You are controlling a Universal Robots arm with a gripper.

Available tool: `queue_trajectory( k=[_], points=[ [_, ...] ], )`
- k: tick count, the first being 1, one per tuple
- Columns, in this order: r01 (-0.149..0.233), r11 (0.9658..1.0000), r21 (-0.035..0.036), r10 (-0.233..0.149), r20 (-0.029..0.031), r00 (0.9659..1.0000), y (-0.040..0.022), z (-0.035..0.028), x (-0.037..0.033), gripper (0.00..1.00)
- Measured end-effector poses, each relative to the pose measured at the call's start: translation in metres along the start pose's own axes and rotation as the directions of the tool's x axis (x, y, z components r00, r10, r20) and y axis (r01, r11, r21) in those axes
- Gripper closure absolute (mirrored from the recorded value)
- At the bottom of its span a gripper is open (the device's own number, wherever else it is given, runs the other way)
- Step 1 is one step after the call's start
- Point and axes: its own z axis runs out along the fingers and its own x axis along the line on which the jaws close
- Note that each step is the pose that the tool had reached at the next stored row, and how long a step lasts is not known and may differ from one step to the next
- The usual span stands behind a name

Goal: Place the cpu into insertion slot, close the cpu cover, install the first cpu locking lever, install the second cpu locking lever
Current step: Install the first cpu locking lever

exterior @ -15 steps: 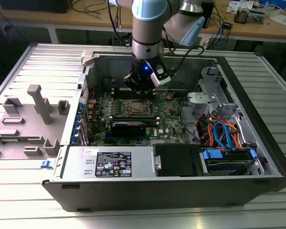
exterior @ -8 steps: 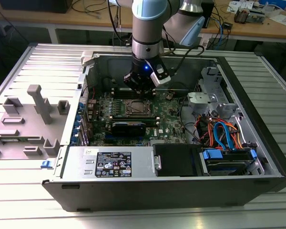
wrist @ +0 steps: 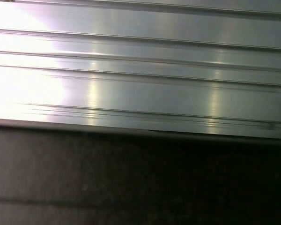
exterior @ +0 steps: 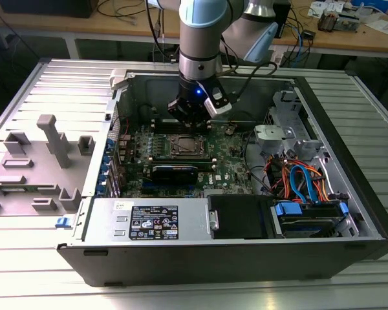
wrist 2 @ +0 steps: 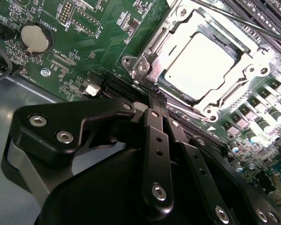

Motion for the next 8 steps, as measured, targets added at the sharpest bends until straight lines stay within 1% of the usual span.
queue_trajectory(
  k=[8],
  points=[
    [0.000,1.0000,0.0001,0.000,0.0001,1.0000,-0.0006,0.0012,-0.0014,0.89]
  ],
)
